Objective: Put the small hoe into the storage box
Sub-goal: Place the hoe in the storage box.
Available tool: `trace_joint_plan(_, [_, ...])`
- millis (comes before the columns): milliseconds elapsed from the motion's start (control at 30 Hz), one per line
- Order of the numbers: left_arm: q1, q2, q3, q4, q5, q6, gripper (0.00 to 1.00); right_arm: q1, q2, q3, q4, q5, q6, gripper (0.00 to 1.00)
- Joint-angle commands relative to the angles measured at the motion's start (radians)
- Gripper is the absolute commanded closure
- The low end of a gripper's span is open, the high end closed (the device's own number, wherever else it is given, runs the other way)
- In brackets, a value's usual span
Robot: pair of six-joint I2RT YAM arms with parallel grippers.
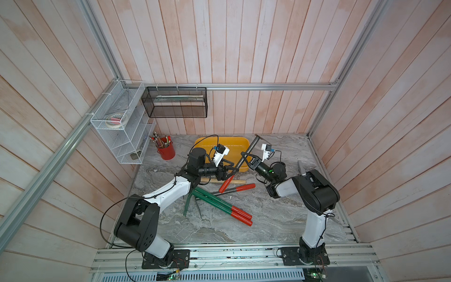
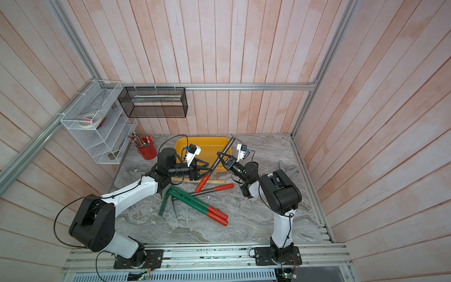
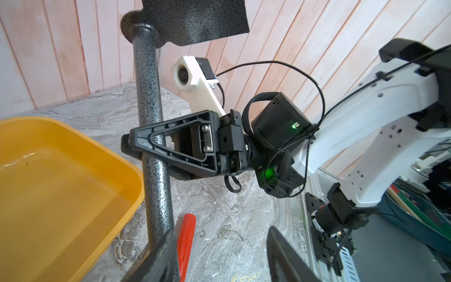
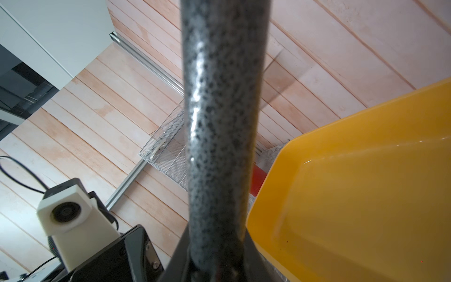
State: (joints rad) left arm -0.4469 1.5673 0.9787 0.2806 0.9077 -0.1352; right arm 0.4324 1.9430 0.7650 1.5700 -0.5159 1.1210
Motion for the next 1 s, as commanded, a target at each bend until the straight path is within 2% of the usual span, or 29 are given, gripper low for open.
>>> trace_joint_plan(0, [0.009, 0.053, 0.030, 0.005, 0.100, -0.011, 0.35, 0.005, -0.013, 0.054, 0.143, -0.066, -0.014, 1.00])
trace_joint_plan(200, [0.010, 0.108, 0.090, -0.102, 0.064, 0.054, 0.34, 0.012, -0.038, 0.077, 0.127, -0.106, -0.026, 1.00])
trace_joint_plan(633, [0.011, 0.179, 0.133, -0.161, -0.003, 0.124, 0.35, 0.035, -0.058, 0.108, 0.119, -0.159, -0.032, 1.00])
trace_joint_plan(700, [0.012, 0.177, 0.123, -0.154, -0.004, 0.123, 0.43, 0.036, -0.064, 0.108, 0.110, -0.163, -0.038, 1.00])
trace_joint_plan(833, [0.018, 0.172, 0.110, -0.129, -0.002, 0.104, 0.69, 0.039, -0.067, 0.108, 0.107, -0.167, -0.044, 1.00])
trace_joint_plan(967, [0.023, 0.163, 0.104, -0.092, 0.004, 0.072, 1.00, 0.043, -0.061, 0.105, 0.103, -0.164, -0.044, 1.00])
